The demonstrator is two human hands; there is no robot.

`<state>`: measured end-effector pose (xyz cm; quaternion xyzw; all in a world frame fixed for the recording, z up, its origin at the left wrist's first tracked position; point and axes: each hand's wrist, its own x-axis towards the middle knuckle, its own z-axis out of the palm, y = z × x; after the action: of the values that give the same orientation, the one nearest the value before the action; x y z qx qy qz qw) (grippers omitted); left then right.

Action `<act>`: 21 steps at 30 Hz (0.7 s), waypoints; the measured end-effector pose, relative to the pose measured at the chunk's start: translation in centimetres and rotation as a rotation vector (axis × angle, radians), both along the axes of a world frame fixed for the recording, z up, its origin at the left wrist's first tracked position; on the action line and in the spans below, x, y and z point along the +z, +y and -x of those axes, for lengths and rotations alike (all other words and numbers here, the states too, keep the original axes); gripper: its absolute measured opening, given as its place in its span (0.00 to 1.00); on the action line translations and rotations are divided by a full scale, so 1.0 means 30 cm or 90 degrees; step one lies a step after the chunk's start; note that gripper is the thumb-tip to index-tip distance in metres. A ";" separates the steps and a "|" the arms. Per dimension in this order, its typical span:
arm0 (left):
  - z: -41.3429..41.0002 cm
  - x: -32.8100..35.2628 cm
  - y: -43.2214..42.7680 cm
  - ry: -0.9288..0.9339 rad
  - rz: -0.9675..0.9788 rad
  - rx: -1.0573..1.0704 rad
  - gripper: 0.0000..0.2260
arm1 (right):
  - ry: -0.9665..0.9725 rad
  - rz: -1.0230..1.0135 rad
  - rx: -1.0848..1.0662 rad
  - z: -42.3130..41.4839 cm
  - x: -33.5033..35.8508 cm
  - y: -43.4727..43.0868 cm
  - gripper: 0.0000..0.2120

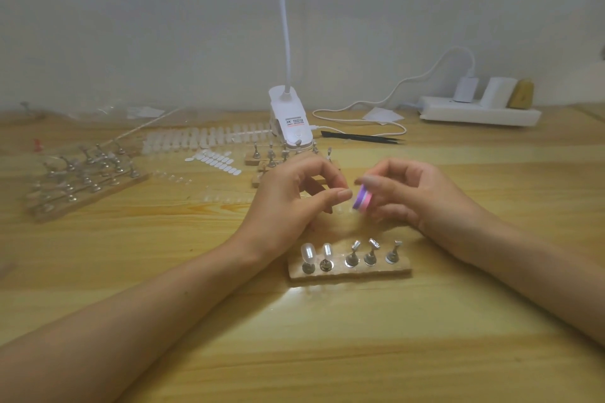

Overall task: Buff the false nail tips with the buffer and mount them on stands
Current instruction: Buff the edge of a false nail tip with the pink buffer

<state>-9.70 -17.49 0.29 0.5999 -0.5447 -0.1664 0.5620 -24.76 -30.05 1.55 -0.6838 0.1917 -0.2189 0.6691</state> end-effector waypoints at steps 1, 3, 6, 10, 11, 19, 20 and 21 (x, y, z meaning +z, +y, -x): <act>0.000 0.000 -0.001 -0.002 -0.001 0.001 0.05 | -0.021 -0.024 -0.020 0.002 -0.001 -0.008 0.11; 0.000 -0.001 -0.002 -0.004 -0.002 0.000 0.05 | -0.002 -0.025 -0.001 0.002 0.002 -0.012 0.09; 0.002 0.001 -0.001 -0.013 -0.002 -0.005 0.04 | 0.023 0.013 0.047 -0.001 0.001 0.000 0.09; 0.007 0.005 -0.001 -0.013 -0.003 -0.016 0.04 | -0.022 -0.044 -0.004 0.002 -0.001 -0.020 0.11; 0.007 0.005 0.000 -0.013 0.000 -0.012 0.04 | 0.004 -0.019 0.028 0.001 0.001 -0.013 0.10; 0.008 0.005 -0.002 -0.011 -0.004 -0.022 0.04 | 0.011 -0.006 0.048 -0.002 -0.002 -0.014 0.11; 0.007 0.005 -0.002 -0.009 -0.006 -0.023 0.04 | 0.008 -0.001 0.044 -0.004 -0.004 -0.014 0.11; 0.006 0.005 -0.002 -0.004 -0.007 -0.023 0.04 | -0.009 -0.015 0.021 -0.005 -0.005 -0.015 0.11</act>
<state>-9.88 -17.56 0.43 0.5934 -0.5564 -0.1777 0.5539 -24.61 -30.51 1.41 -0.6775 0.1779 -0.2103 0.6819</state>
